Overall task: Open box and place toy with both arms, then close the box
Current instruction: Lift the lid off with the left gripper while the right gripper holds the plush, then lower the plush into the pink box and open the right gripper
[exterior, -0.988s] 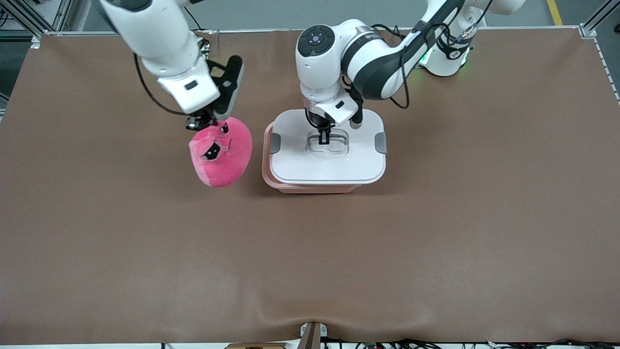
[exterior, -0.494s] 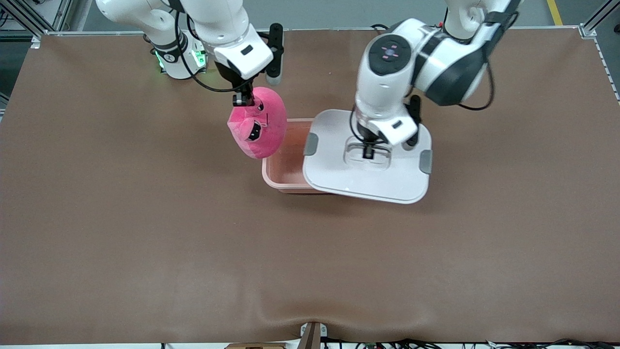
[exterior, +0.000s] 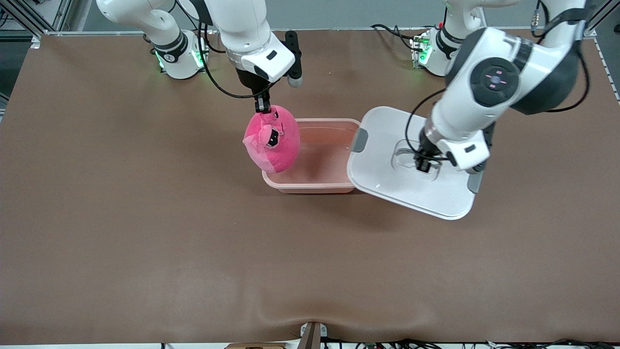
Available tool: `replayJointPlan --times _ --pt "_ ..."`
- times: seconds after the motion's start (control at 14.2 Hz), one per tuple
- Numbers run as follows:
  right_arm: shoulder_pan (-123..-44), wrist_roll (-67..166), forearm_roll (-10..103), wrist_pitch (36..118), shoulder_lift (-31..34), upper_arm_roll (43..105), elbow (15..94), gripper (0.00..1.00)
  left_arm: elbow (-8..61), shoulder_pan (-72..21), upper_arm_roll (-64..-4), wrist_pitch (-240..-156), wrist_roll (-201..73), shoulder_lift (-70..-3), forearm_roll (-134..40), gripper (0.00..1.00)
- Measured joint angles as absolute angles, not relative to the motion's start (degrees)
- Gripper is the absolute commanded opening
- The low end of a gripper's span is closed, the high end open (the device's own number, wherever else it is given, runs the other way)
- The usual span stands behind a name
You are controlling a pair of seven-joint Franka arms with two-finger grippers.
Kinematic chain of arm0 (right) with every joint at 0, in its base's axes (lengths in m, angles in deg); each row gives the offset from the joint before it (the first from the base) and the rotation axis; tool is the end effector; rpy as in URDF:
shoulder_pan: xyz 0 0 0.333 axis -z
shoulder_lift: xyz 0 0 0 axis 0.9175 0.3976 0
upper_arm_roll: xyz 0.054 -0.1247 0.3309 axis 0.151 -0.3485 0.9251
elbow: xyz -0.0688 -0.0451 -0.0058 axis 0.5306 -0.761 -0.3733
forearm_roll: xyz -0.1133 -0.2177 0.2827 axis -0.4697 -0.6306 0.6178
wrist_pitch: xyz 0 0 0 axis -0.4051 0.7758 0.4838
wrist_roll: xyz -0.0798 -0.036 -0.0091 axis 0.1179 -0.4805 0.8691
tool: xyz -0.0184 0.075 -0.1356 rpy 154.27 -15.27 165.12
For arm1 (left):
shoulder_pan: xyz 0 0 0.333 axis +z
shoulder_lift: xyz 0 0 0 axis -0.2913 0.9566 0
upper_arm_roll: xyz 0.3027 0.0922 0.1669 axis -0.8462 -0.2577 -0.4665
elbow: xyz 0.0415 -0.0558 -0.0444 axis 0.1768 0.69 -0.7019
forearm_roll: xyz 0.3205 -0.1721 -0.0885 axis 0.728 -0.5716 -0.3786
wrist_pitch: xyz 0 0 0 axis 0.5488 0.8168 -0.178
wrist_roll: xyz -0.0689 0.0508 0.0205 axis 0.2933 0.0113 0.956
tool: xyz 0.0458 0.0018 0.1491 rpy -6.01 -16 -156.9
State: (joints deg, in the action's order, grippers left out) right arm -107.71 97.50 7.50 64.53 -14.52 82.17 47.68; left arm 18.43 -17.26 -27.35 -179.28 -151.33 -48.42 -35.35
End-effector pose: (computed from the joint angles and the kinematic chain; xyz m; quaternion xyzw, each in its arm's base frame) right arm 0.4377 0.4123 0.5476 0.6584 0.7519 0.0289 0.0174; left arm 0.5581 -0.2328 0.4910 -0.8265 -0.5601 0.0478 0.0298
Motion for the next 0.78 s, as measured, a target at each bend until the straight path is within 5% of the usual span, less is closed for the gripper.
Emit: replayJointPlan --times 0.78 --pt "-110.95 98.11 5.44 70.14 -13.34 82.18 51.29 0.00 18.59 -6.13 -27.54 -176.75 -133.47 -47.01 -36.75 0.00"
